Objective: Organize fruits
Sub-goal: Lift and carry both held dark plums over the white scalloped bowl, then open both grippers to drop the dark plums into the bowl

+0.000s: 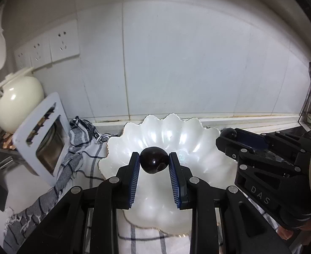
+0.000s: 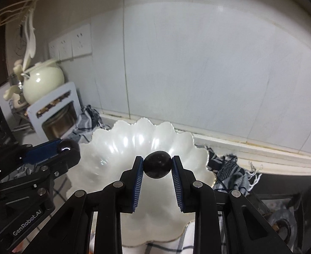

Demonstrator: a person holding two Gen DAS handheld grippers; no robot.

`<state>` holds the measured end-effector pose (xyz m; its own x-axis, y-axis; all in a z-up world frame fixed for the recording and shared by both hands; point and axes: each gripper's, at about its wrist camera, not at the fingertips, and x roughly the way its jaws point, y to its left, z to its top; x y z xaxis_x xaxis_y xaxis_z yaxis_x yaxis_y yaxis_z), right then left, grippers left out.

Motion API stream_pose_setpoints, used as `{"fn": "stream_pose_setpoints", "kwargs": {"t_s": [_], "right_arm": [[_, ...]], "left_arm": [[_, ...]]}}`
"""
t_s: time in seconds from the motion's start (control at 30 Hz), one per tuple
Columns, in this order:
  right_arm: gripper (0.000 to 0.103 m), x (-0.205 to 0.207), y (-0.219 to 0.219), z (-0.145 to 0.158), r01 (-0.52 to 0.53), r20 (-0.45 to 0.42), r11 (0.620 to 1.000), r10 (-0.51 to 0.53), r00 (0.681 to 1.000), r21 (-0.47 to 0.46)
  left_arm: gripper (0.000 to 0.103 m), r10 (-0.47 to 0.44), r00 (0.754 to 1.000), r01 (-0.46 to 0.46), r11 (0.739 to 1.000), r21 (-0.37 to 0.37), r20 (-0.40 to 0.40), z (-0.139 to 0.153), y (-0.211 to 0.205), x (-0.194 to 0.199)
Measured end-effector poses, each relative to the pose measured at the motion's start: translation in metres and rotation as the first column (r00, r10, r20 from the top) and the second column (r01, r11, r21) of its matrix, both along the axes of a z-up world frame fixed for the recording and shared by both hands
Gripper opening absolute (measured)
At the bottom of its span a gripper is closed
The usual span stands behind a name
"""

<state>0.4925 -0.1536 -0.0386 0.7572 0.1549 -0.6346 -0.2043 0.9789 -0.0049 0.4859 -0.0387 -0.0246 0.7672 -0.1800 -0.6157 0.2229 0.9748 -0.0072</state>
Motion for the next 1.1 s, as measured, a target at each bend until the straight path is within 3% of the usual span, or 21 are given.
{"fn": "stream_pose_setpoints", "kwargs": {"t_s": [0.37, 0.6, 0.67, 0.73, 0.8, 0.83, 1.1], "right_arm": [[0.029, 0.049, -0.001, -0.038, 0.003, -0.161, 1.0, -0.004, 0.987, -0.004], [0.029, 0.062, -0.001, -0.053, 0.007, -0.227, 1.0, -0.009, 0.974, -0.009], [0.03, 0.063, -0.003, -0.054, 0.014, -0.233, 1.0, -0.014, 0.972, -0.002], [0.032, 0.063, -0.005, -0.056, 0.017, -0.247, 1.0, -0.013, 0.969, 0.014], [0.045, 0.061, -0.006, -0.056, 0.023, -0.249, 1.0, -0.019, 0.968, 0.01], [0.046, 0.059, -0.007, -0.055, 0.025, -0.242, 1.0, -0.024, 0.97, 0.004], [0.049, 0.035, -0.012, -0.037, 0.04, -0.188, 0.999, -0.043, 0.981, -0.02]], "left_arm": [[0.028, -0.008, 0.986, 0.009, 1.0, 0.003, -0.165, -0.034, -0.001, 0.059], [0.029, -0.006, 0.972, 0.011, 1.0, 0.019, -0.235, -0.053, -0.003, 0.074], [0.036, -0.005, 0.97, 0.01, 1.0, 0.02, -0.244, -0.055, -0.002, 0.075], [0.052, 0.003, 0.973, 0.003, 1.0, 0.026, -0.232, -0.054, -0.001, 0.073], [0.056, 0.015, 0.977, -0.007, 0.999, 0.038, -0.212, -0.05, 0.001, 0.069], [0.059, 0.017, 0.978, -0.01, 0.999, 0.038, -0.206, -0.048, 0.002, 0.067], [0.083, 0.062, 0.987, -0.055, 0.997, 0.049, -0.15, -0.026, 0.014, 0.039]]}}
